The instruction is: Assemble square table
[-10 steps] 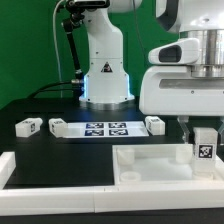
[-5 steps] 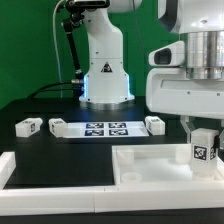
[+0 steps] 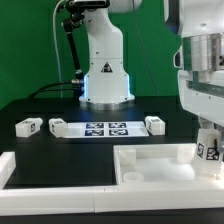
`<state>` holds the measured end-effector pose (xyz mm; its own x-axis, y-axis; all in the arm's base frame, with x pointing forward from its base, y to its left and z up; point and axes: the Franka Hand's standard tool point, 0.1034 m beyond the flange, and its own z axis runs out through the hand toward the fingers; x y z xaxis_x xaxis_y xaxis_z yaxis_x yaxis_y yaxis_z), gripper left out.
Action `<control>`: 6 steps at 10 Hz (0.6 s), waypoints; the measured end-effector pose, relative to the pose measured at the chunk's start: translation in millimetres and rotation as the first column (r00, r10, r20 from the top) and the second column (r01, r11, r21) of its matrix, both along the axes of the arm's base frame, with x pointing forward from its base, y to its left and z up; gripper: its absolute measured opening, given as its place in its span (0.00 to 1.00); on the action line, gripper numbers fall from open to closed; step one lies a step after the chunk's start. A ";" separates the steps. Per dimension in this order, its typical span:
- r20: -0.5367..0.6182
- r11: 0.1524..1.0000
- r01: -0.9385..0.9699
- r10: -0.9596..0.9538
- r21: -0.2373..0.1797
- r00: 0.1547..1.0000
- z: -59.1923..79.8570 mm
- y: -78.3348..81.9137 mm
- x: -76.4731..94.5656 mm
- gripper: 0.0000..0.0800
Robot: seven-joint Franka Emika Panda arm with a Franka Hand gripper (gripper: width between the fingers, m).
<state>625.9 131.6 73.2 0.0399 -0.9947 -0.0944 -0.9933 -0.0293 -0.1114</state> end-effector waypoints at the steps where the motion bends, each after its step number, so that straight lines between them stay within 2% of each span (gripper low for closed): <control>1: -0.009 0.997 0.077 -0.077 0.009 0.997 -0.5 2.9 -0.8 0.36; 2: -0.007 0.998 0.057 -0.057 0.007 0.998 -0.6 3.5 -0.9 0.49; 3: 0.002 0.996 -0.086 0.086 -0.023 0.996 -1.3 1.6 -2.3 0.66; 4: 0.000 0.968 -0.244 0.244 -0.060 0.970 -3.0 -0.3 -6.2 0.77; 6: 0.009 0.858 -0.502 0.506 -0.106 0.862 1.7 -2.8 -7.5 0.80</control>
Offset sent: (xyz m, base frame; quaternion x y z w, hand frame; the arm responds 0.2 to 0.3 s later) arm -0.0222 -0.0194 -0.0018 -0.0282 0.0786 -0.3734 0.9239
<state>618.3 128.8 74.8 0.5400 -0.8416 0.0118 -0.8352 -0.5375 -0.1164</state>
